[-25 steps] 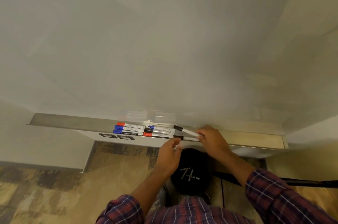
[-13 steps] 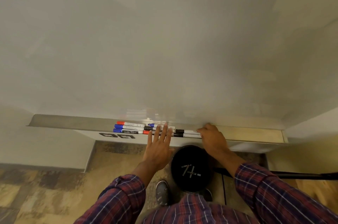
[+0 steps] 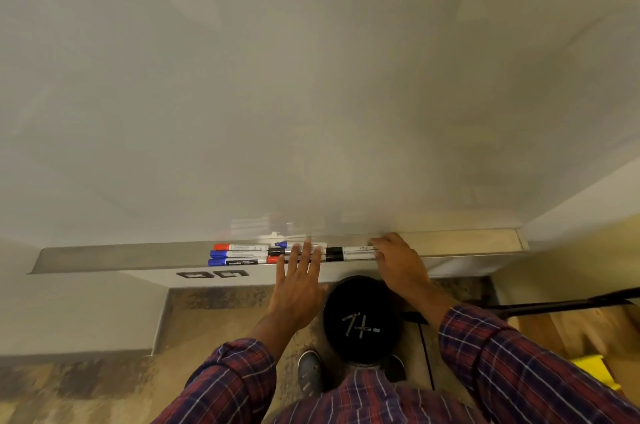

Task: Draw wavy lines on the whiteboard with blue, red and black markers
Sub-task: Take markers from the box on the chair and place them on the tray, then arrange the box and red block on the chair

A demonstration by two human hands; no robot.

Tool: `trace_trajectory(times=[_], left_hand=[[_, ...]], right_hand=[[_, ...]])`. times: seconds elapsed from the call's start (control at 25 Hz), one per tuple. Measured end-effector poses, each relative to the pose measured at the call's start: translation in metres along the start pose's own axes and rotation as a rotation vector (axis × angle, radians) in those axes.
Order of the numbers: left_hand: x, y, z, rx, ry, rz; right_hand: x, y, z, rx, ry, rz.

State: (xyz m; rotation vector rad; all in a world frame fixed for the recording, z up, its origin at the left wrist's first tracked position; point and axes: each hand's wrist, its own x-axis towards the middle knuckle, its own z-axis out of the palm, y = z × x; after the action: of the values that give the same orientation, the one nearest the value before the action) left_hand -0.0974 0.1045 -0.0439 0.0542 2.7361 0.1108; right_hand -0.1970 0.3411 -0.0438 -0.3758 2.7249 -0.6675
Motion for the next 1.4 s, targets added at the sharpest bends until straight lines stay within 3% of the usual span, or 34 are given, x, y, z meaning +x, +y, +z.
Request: trace_trajectory(times=[0.12, 0.32, 0.72, 1.08, 1.4], left_hand=[[-0.002, -0.006, 0.006, -0.003, 0.059, 0.036], [0.006, -0.005, 0.013, 0.055, 0.094, 0.140], [0.028, 0.081, -0.006, 0.065, 0.137, 0.450], [0.029, 0.248, -0.025, 0.122, 0.169, 0.705], [0.009, 0.408, -0.033, 0.064, 0.228, 0.969]], right_hand=[[-0.015, -0.006, 0.002, 0.022, 0.063, 0.074], [-0.052, -0.013, 0.008, -0.160, 0.086, 0.098], [-0.126, 0.014, -0.010, -0.246, 0.216, 0.336], [-0.233, 0.099, -0.080, -0.263, 0.371, 0.572], [-0.328, 0.154, -0.129, -0.216, 0.625, 0.700]])
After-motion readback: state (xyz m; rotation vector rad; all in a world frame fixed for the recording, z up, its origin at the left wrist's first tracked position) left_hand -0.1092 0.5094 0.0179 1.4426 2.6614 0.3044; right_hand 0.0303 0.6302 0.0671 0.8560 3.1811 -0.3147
